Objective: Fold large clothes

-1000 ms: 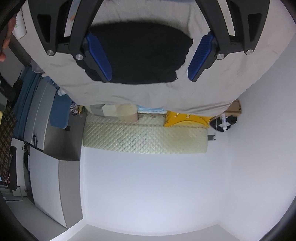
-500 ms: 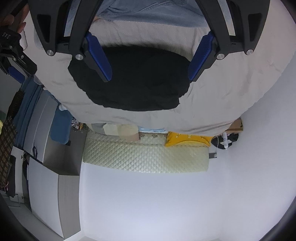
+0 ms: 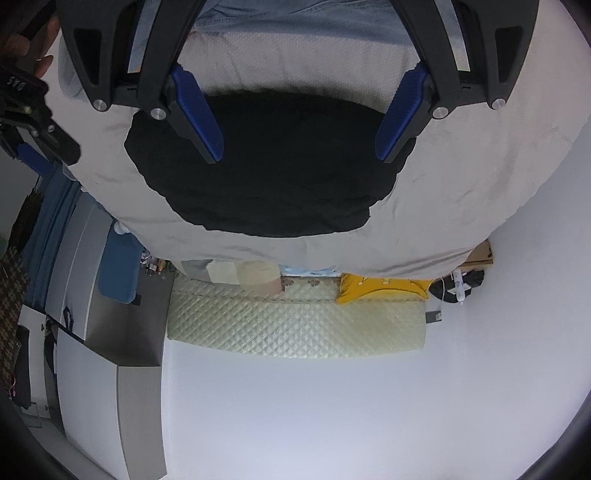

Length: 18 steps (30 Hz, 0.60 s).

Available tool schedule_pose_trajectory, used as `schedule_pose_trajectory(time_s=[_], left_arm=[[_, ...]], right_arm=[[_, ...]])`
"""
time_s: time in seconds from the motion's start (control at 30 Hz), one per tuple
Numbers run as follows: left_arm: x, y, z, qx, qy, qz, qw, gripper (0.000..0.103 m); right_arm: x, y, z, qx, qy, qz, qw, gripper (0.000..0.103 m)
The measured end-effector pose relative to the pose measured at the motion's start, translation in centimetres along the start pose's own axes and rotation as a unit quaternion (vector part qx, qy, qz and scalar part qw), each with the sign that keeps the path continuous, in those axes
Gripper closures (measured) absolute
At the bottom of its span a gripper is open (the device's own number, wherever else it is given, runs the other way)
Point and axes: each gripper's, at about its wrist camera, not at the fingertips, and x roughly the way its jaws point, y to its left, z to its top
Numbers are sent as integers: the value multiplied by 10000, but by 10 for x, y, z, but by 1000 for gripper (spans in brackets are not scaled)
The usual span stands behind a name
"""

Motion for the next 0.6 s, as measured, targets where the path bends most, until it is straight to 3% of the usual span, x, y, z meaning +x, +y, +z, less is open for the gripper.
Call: schedule_pose_trajectory(time_s=[0.6], left_arm=[[2, 5, -5, -73, 70, -9, 9999, 19]], right_arm=[[7, 2, -14, 20, 234, -28, 9997, 0]])
